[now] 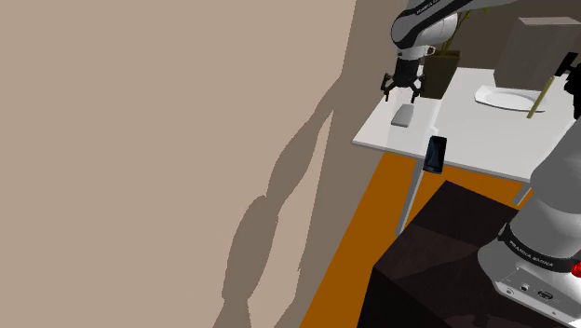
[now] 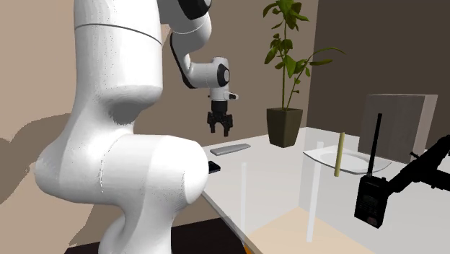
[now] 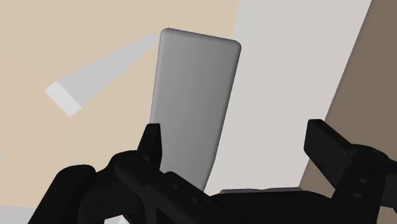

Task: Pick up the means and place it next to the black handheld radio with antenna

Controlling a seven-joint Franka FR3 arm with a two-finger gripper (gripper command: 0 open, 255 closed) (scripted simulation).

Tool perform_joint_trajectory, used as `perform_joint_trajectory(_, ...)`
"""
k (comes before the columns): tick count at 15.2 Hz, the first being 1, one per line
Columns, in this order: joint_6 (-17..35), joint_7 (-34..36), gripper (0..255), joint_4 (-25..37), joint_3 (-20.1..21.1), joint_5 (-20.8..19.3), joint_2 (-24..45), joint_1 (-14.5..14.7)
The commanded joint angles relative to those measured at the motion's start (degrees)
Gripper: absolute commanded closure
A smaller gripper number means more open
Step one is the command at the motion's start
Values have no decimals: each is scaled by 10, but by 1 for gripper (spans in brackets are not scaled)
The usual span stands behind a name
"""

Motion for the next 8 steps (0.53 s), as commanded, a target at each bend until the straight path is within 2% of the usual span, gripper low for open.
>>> perform_joint_trajectory(1, 9, 20, 0, 18, -9, 3, 28, -9)
perform_joint_trajectory(5, 23, 47, 0, 45, -29, 13, 74, -29)
perform_joint_trajectory(8, 43, 45, 0, 35, -29, 16, 85, -30)
